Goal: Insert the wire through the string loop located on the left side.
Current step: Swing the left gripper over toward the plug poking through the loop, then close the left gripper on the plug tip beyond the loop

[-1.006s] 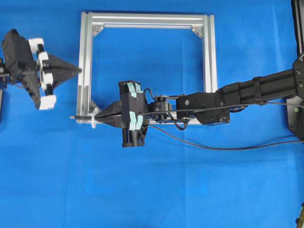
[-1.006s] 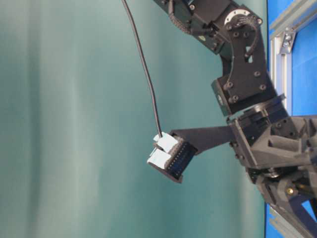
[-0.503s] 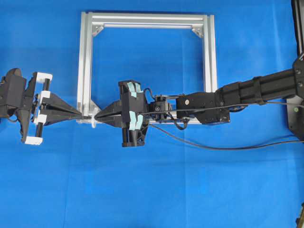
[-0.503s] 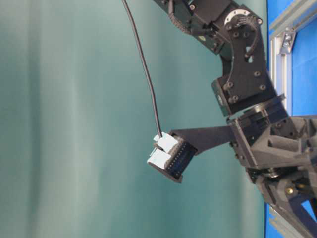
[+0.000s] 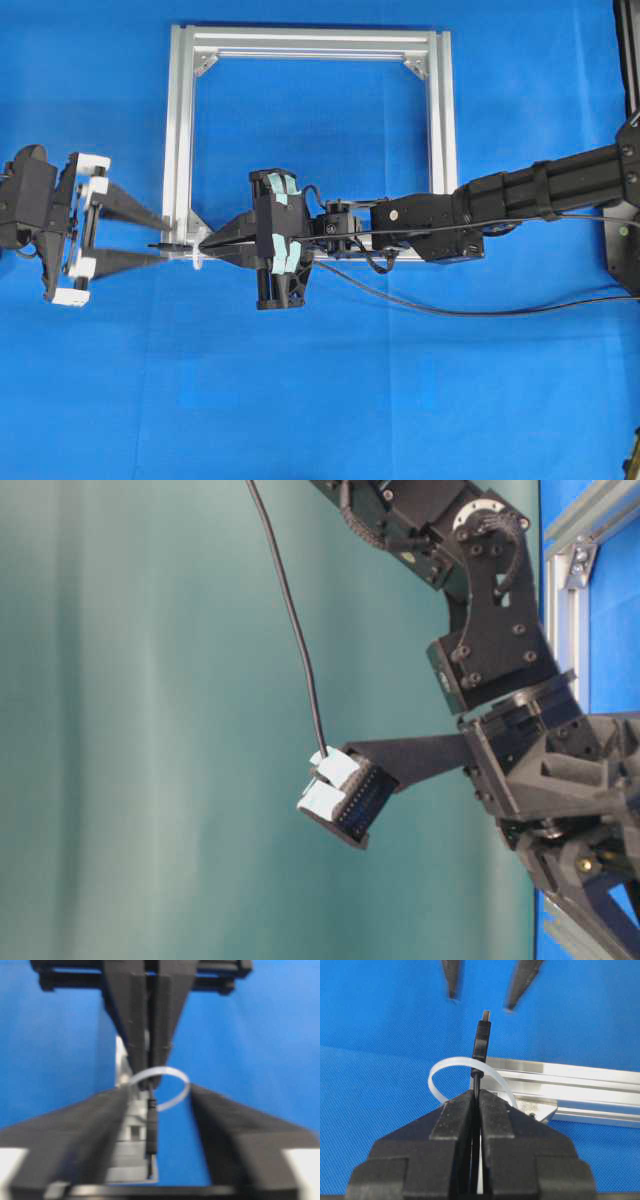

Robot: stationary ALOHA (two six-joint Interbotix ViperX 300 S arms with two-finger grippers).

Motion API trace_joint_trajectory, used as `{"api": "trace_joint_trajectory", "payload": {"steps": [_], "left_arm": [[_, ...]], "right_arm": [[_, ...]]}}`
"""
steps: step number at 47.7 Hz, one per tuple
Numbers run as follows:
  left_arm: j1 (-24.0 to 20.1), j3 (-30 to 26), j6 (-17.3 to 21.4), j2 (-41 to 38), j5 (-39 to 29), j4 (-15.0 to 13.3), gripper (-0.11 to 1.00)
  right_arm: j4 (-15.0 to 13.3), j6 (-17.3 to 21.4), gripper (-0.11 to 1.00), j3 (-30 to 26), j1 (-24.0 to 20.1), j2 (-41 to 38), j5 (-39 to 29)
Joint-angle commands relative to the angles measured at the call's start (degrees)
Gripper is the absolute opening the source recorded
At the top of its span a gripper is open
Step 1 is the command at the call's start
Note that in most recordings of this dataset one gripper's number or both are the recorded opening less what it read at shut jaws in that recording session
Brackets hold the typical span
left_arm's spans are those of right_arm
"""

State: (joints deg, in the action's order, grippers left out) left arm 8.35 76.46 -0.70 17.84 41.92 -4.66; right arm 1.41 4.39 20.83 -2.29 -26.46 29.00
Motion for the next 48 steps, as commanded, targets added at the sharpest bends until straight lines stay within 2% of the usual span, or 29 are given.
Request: {"api": "trace_joint_trajectory", "payload": {"steps": [1, 6, 9, 19, 35, 48], "left_arm": [[0.35, -0.62, 0.09, 0.62, -0.09, 0.18, 0.55], [0.35, -0.79, 0.09, 0.62, -0.79, 0.18, 0.83], [0.26, -0.79, 0.00, 0.70, -1.41, 0.18, 0.92], [0.35, -1.41, -0.09, 0.00, -3.08, 0.18, 0.90], [0.26, -3.16, 0.00, -8.09, -2.72, 0.18, 0.90], [0.00, -3.34, 0.00, -8.61, -2.72, 0.18, 0.90]], "right_arm": [[0.09, 0.09, 0.00, -1.05, 0.18, 1.32, 0.18], [0.00, 0.09, 0.00, -1.05, 0.09, 1.32, 0.18], [0.09, 0.09, 0.00, -1.05, 0.09, 1.23, 0.18], [0.09, 0.00, 0.00, -0.97, 0.18, 1.23, 0.18], [0.00, 0.00, 0.00, -0.88, 0.18, 1.23, 0.18], [0.09, 0.00, 0.00, -0.88, 0.18, 1.32, 0.44]]}}
